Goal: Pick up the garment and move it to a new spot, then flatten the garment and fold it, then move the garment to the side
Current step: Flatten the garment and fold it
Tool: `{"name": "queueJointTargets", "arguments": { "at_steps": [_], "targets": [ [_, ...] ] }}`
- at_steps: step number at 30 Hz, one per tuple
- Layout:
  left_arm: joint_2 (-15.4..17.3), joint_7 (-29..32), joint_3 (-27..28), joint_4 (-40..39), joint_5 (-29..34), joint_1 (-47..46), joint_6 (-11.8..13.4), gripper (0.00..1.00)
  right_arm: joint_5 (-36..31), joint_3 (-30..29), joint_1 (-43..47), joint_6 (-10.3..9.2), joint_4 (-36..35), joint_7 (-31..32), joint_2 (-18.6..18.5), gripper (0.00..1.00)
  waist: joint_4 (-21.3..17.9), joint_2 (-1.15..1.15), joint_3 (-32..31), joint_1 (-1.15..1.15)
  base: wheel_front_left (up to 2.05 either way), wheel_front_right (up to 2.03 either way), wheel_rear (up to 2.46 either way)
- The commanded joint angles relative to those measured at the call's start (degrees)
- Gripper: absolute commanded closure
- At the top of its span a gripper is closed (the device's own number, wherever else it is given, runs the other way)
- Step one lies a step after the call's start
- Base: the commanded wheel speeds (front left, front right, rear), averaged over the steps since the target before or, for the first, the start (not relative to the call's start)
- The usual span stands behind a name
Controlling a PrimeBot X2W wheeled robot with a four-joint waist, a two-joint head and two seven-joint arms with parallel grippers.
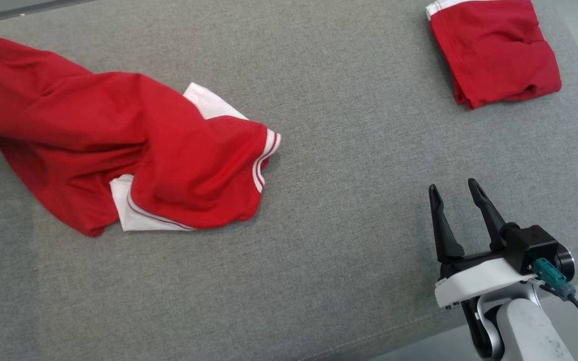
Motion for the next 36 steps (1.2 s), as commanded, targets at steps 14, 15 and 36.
{"name": "queueJointTargets", "arguments": {
  "at_steps": [14, 15, 36],
  "targets": [
    [-8.1, -13.2, -1.4, 11.2, -0.4, 2.0, -4.4, 0.0, 0.1, -2.0, -0.1, -0.11, 0.6, -0.2, 0.0, 0.0, -0.2, 0.04, 0.9, 0.0, 0.0, 0.0, 0.0],
    [-8.6, -14.1, -1.1, 11.0, -0.9, 2.7, -4.8, 0.0, 0.0, -2.2, 0.3, -0.11, 0.7, -0.2, -0.1, 0.0, 0.3, 0.04, 0.1, 0.0, 0.0, 0.0, 0.0],
    [-8.6, -4.6, -5.0, -19.7, -6.5, 34.0, 0.4, 0.0, -0.8, -2.5, 5.2, -0.11, 1.4, -0.2, -0.1, 0.0, 2.8, 0.04, -8.2, 0.0, 0.0, 0.0, 0.0]
  ]
}}
